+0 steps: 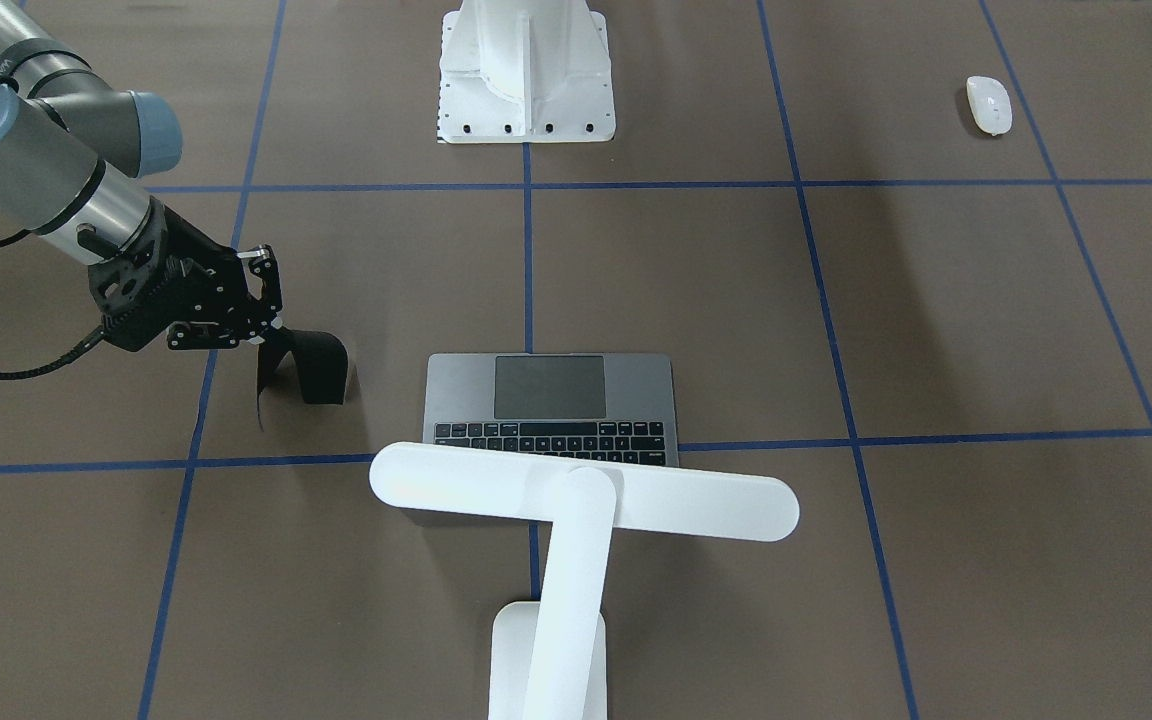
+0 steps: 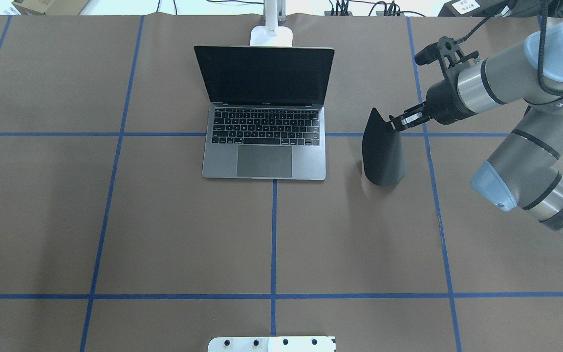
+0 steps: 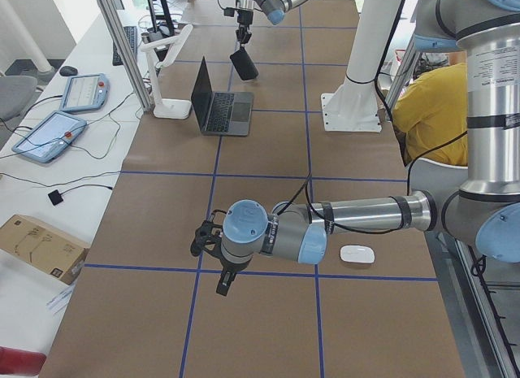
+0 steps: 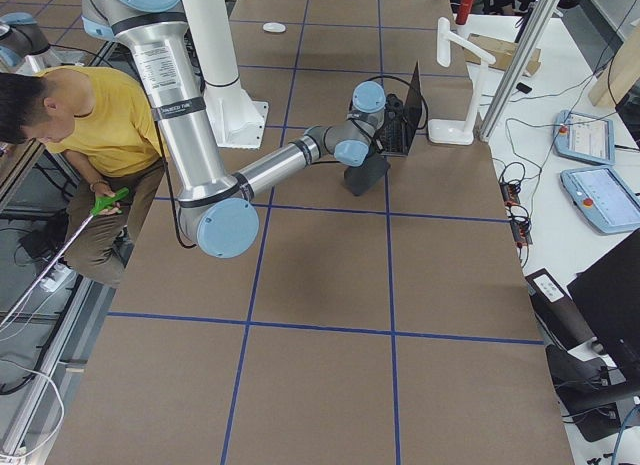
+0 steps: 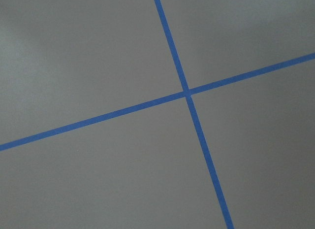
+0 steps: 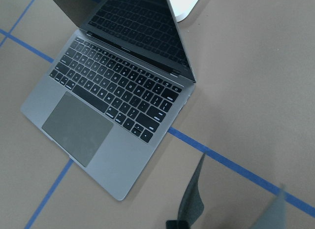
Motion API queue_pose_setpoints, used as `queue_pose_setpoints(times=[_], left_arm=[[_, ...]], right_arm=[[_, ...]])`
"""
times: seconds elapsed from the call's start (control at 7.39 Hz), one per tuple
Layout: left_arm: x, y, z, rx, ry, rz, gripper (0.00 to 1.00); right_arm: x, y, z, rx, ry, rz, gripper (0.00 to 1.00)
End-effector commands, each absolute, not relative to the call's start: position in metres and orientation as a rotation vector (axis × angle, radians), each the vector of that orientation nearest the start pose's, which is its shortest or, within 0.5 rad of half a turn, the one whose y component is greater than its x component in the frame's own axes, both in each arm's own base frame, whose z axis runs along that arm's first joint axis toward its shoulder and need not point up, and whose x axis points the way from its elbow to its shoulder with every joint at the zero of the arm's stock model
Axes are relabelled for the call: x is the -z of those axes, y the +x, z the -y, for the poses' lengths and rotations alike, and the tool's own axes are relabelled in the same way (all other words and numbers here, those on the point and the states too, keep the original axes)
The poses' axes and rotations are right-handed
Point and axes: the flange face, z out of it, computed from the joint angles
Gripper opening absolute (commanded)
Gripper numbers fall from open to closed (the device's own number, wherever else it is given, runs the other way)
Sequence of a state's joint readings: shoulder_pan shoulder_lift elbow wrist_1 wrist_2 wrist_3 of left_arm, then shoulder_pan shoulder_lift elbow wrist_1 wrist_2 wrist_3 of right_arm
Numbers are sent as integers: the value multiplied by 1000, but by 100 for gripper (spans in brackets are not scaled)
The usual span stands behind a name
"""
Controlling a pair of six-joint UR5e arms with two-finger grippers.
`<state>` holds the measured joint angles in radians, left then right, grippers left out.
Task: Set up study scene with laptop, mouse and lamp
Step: 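Lower the mouse pad flat beside the laptop and open right gripper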
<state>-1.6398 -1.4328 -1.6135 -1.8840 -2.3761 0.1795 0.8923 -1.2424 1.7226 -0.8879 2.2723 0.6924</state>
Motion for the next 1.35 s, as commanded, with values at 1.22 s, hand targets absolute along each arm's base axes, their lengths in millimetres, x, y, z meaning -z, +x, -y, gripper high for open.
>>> queue_pose_setpoints(times=[1.22], left_arm=[[-660,-92,434,-195,315,-770,100]], right_arm=[[-303,-385,520,387,424,1188,0]])
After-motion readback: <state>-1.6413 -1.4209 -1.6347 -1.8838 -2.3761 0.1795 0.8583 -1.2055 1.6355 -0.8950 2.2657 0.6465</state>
